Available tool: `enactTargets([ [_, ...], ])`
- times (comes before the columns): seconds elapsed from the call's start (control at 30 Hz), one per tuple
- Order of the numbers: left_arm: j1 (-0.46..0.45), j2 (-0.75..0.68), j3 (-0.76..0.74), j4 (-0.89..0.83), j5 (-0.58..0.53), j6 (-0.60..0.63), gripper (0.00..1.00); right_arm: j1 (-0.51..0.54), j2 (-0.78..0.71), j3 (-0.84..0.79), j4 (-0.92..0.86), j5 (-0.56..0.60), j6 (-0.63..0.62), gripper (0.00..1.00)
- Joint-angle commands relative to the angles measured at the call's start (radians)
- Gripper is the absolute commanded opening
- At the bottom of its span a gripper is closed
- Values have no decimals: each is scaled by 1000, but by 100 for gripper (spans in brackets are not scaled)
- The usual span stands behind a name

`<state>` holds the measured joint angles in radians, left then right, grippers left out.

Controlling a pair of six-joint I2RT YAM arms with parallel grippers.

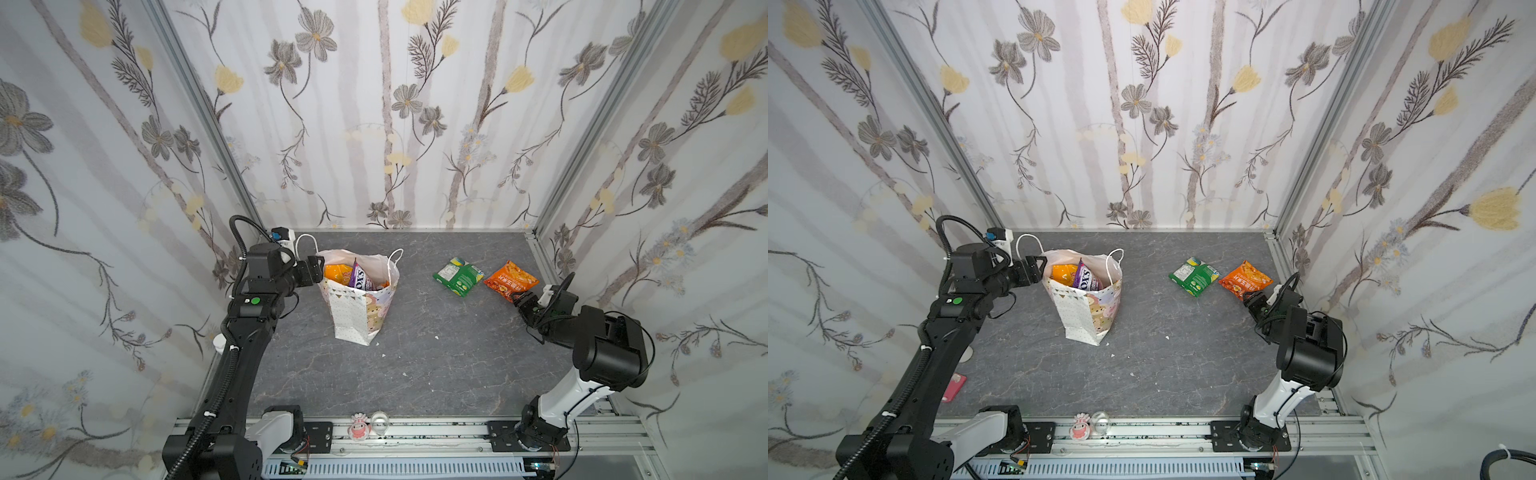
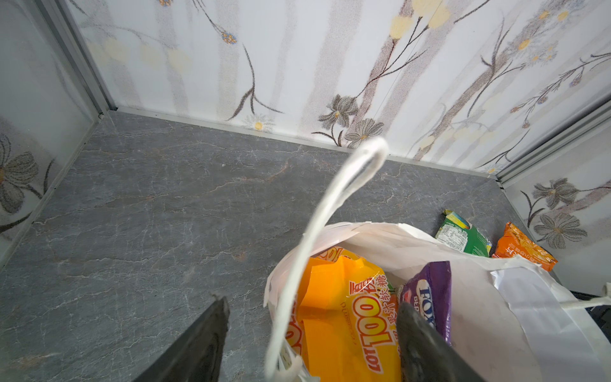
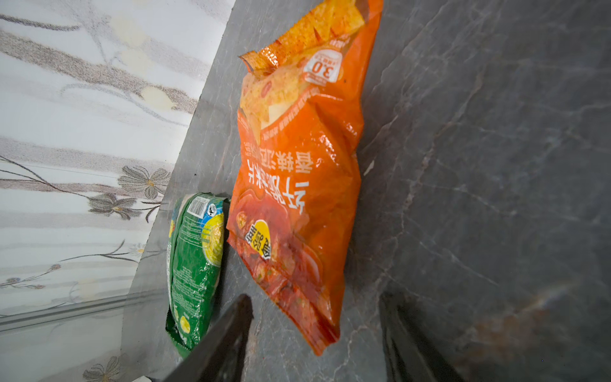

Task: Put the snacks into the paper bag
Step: 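Grasp the orange chip bag's top edge with the right gripper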

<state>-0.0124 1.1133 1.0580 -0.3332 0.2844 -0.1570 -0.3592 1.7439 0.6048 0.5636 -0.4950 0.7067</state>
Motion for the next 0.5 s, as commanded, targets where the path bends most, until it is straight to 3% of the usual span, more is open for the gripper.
enactTargets([
  [0.0,0,-1,-1,27,1,4,80,2,26,18,16,-14,10,61],
  [0.23,1,-4,0,25,0,7,80,0,64,45,-9,0,5,52],
  [0.47,0,-6,0,25,-2,7,80,1,100,70,-31,12,-1,36],
])
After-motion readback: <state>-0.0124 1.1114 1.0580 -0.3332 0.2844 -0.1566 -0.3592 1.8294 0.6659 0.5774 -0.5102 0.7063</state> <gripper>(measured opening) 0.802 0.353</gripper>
